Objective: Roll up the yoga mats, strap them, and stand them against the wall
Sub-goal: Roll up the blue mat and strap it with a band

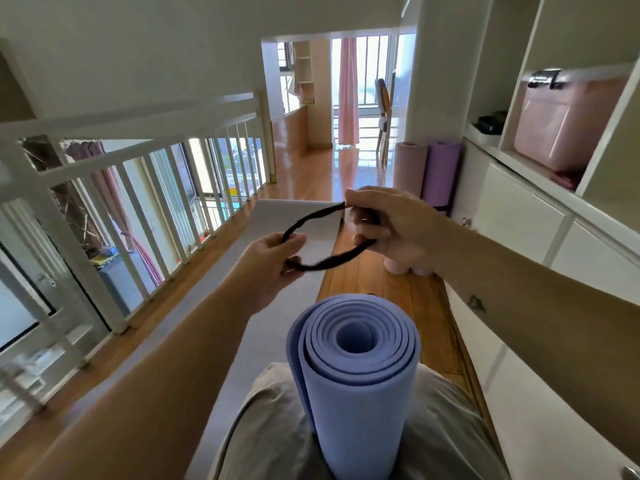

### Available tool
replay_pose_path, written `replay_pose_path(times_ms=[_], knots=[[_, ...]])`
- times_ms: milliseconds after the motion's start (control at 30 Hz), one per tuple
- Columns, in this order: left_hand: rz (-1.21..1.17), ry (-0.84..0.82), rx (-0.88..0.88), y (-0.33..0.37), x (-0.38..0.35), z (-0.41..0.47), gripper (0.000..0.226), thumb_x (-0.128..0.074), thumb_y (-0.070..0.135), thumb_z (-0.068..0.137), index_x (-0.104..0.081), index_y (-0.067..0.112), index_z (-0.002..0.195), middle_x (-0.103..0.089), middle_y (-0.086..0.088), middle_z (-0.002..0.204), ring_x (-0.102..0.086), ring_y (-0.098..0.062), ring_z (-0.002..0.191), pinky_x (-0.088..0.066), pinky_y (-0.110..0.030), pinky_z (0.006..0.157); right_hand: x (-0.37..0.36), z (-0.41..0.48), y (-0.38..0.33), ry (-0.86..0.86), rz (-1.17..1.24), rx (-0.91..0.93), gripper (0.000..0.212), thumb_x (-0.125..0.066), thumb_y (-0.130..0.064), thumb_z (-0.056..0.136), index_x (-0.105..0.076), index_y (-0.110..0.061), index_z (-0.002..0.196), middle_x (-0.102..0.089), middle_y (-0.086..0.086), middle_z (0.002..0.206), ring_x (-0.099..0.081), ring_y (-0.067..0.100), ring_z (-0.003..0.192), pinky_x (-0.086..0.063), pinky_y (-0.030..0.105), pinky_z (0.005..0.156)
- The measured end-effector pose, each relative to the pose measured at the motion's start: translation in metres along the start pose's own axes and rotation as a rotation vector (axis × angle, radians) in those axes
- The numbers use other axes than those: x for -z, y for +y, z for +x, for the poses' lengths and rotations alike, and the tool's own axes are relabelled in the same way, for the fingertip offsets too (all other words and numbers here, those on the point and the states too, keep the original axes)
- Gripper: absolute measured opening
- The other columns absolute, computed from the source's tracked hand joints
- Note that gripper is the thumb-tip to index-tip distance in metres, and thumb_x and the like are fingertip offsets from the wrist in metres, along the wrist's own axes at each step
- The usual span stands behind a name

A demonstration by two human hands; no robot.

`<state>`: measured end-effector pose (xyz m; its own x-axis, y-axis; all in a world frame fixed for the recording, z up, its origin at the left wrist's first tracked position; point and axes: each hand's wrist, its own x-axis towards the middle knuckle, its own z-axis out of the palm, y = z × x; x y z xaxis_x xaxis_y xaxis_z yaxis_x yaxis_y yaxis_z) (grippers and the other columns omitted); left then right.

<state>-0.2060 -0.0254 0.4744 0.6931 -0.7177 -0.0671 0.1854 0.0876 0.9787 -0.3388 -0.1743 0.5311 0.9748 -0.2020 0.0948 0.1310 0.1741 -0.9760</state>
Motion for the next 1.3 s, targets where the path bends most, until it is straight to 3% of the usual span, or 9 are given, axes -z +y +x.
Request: replay_pose_path(times_ms=[167,300,433,567,733,900,1067,1233,1300], knots=[[-0.551,-0.141,0.005,0.009,-0.002,-0.006,0.016,-0.056,0.012,0.088,-0.058,0.008,0.104,-0.050,-0.002,0.067,-0.053,-0.004,0.045,-0.050,-0.016,0.046,0.007,-0.012,0.002,0.029,-0.369,-0.161,0.011,-0.055,-0.015,0.093,-0.056,-0.005,0.094,-0.043,-0.003,0.047,-0.038,0.002,0.035,-0.041,0.011,0.042],[-0.744,-0.437,0.056,0.015,-0.004,-0.010,0.024,-0.079,0.001,0.070,-0.059,0.004,0.084,-0.051,-0.003,0.062,-0.043,-0.003,0.035,-0.049,-0.018,0.045,0.004,-0.006,0.006,0.028,0.123,-0.097,0.023,-0.054,-0.028,0.085,-0.052,-0.010,0.071,-0.045,-0.001,0.050,-0.039,0.008,0.040,-0.050,0.022,0.054],[-0.687,-0.806,0.217,0.016,0.000,-0.014,0.023,-0.044,0.012,0.101,-0.058,-0.005,0.100,-0.050,-0.012,0.078,-0.038,-0.009,0.049,-0.052,-0.026,0.060,0.004,0.002,0.012,0.148,0.650,0.013,0.033,-0.052,-0.023,0.090,-0.049,-0.012,0.058,-0.047,0.002,0.057,-0.050,0.014,0.054,-0.056,0.030,0.063],[-0.634,-0.842,0.319,0.021,0.010,-0.003,0.026,-0.045,0.019,0.101,-0.059,-0.002,0.097,-0.036,-0.002,0.064,-0.037,-0.010,0.045,-0.050,-0.026,0.057,-0.008,-0.006,0.006,-0.028,0.852,-0.006,0.044,-0.039,-0.020,0.095,-0.049,-0.009,0.054,-0.034,-0.002,0.043,-0.033,0.009,0.032,-0.050,0.024,0.047],[0.300,-0.399,0.168,0.065,0.020,-0.011,0.021,-0.052,0.030,0.087,-0.052,0.009,0.083,-0.037,0.004,0.048,-0.030,-0.003,0.032,-0.032,-0.013,0.038,-0.001,-0.017,-0.020,-0.386,0.053,-0.315,0.050,-0.030,-0.027,0.094,-0.067,-0.002,0.070,-0.049,0.002,0.042,-0.045,0.012,0.032,-0.056,0.028,0.069],[1.380,-0.435,0.027,0.089,0.001,-0.025,0.037,-0.043,0.027,0.100,-0.061,0.012,0.072,-0.059,0.006,0.052,-0.053,-0.005,0.041,-0.045,-0.014,0.057,-0.027,-0.005,-0.047,-0.305,-0.970,-0.512,0.040,-0.031,-0.017,0.102,-0.064,0.004,0.094,-0.073,0.013,0.081,-0.070,0.022,0.071,-0.054,0.020,0.059],[1.627,-0.447,0.038,0.086,-0.017,-0.033,0.025,-0.049,0.015,0.099,-0.060,0.009,0.120,-0.071,0.001,0.098,-0.066,-0.004,0.056,-0.053,-0.018,0.076,-0.040,0.001,-0.035,-0.394,-1.841,-0.455,0.025,-0.048,-0.020,0.100,-0.064,-0.004,0.109,-0.060,-0.004,0.076,-0.055,0.007,0.064,-0.045,0.014,0.058],[1.747,-0.567,0.225,0.080,-0.017,-0.084,0.087,-0.075,0.037,0.078,-0.026,0.018,0.147,-0.060,0.003,0.129,-0.068,-0.006,0.076,-0.053,-0.027,0.088,-0.026,-0.035,-0.045,-0.374,-1.858,-0.481,0.010,-0.067,-0.023,0.089,-0.066,-0.020,0.098,-0.060,-0.012,0.080,-0.055,0.003,0.069,-0.048,0.017,0.068],[1.853,-0.599,0.180,0.059,-0.010,-0.107,0.092,-0.075,0.044,0.076,-0.023,0.020,0.148,-0.053,0.006,0.136,-0.062,-0.008,0.095,-0.048,-0.024,0.091,-0.022,-0.055,-0.033,-0.482,-1.878,-0.528,0.042,-0.072,-0.034,0.083,-0.057,-0.025,0.120,-0.062,-0.013,0.098,-0.057,0.004,0.083,-0.048,0.017,0.077]])
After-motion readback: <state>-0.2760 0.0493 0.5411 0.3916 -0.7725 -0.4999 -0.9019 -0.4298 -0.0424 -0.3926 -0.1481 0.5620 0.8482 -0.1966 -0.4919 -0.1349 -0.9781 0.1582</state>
